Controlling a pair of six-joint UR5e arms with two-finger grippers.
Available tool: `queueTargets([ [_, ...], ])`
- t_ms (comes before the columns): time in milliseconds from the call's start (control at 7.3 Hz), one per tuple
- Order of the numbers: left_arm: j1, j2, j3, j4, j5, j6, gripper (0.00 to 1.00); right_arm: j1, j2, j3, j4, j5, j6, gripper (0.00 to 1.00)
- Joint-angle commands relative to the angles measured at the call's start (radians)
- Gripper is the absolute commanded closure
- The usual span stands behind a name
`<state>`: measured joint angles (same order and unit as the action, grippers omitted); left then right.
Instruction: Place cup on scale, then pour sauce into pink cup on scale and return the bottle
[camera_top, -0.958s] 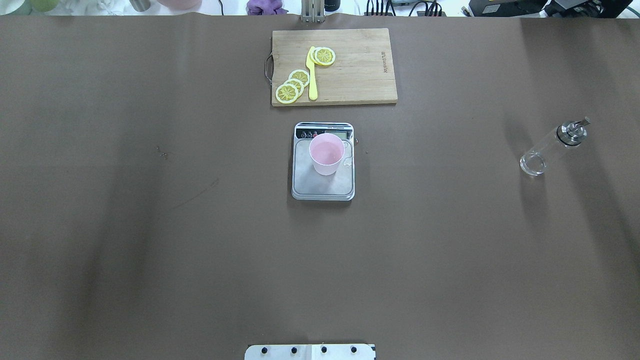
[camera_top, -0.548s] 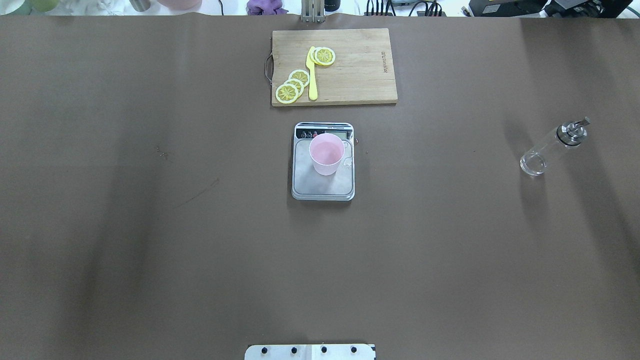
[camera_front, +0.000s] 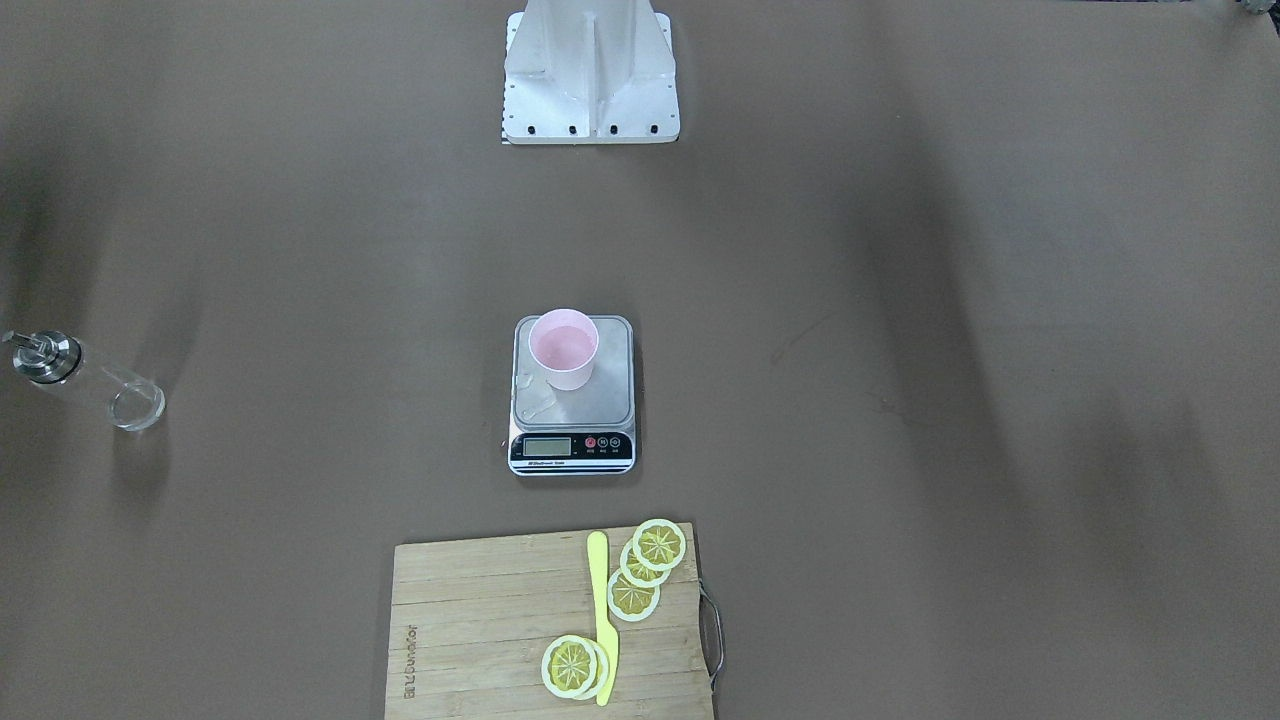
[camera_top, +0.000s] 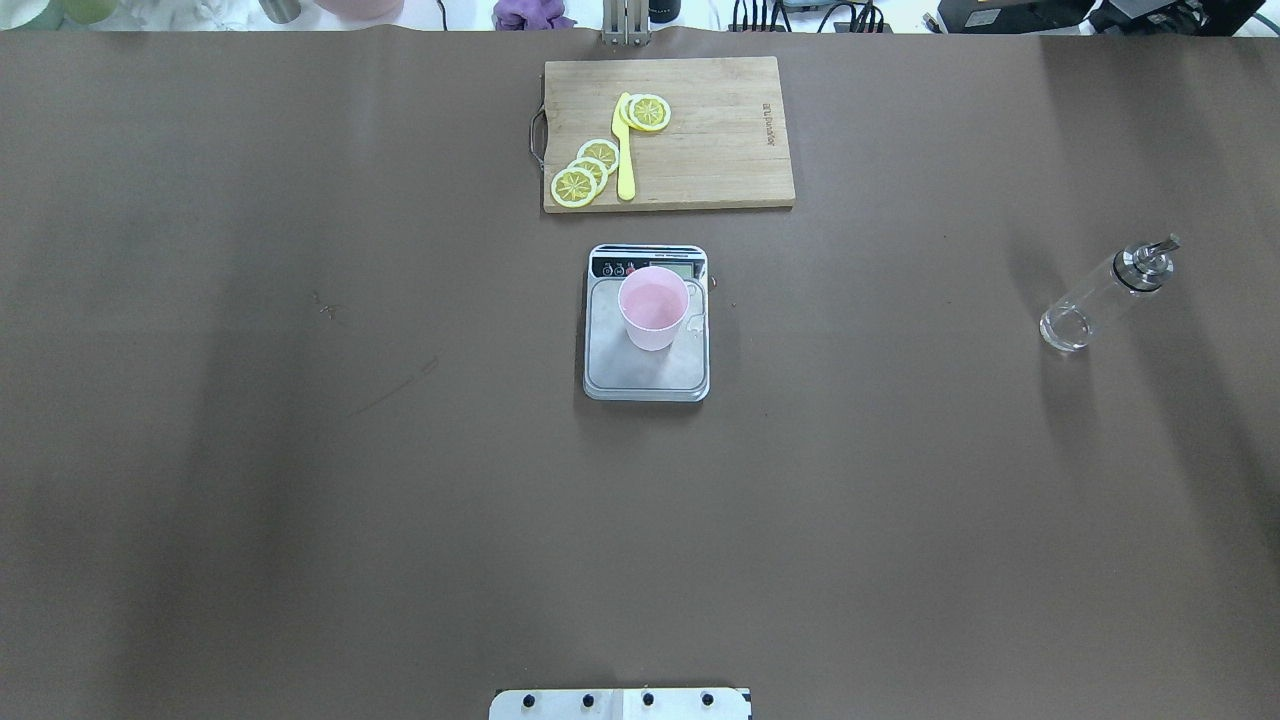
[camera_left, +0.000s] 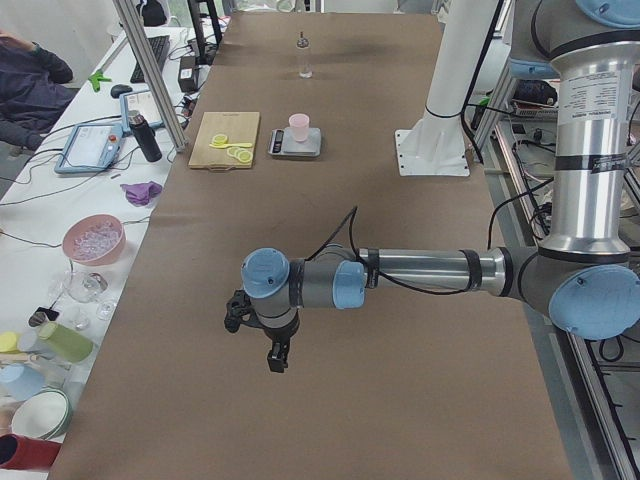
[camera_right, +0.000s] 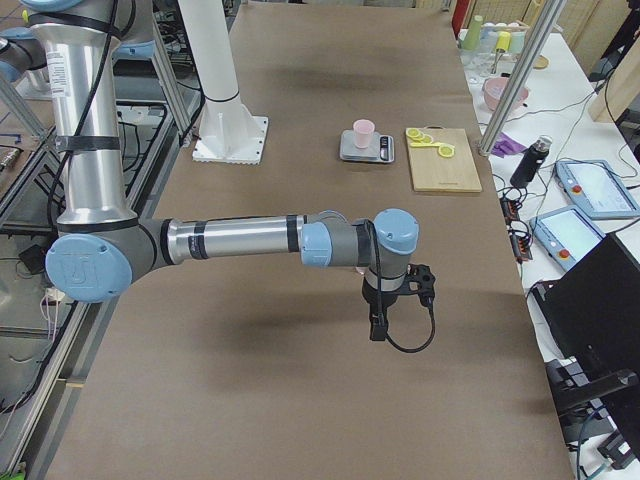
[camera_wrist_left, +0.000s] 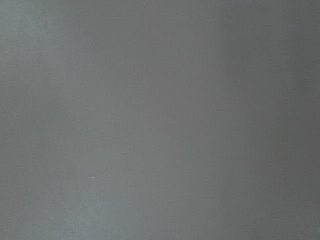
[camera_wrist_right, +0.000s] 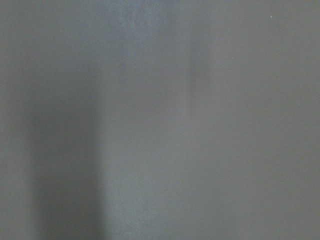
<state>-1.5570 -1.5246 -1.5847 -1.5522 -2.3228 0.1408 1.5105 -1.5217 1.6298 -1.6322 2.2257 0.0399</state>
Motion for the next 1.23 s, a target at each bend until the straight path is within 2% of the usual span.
queueTargets([
  [0,0.0,-0.002,0.041,-0.003,-0.01,0.002,0.02,-0.004,0.0,0.007,0.0,0.0,0.002,0.0],
  [411,0.0,-0.002,0.038,-0.005,-0.012,0.002,0.02,-0.007,0.0,0.007,0.0,0.0,0.002,0.0],
  [821,0.0,0.0,0.04,-0.006,-0.095,0.002,0.02,-0.007,0.0,0.007,0.0,0.0,0.002,0.0],
  [1095,0.0,0.0,0.04,-0.005,-0.098,0.002,0.02,-0.007,0.003,0.01,0.0,0.0,0.002,0.0],
])
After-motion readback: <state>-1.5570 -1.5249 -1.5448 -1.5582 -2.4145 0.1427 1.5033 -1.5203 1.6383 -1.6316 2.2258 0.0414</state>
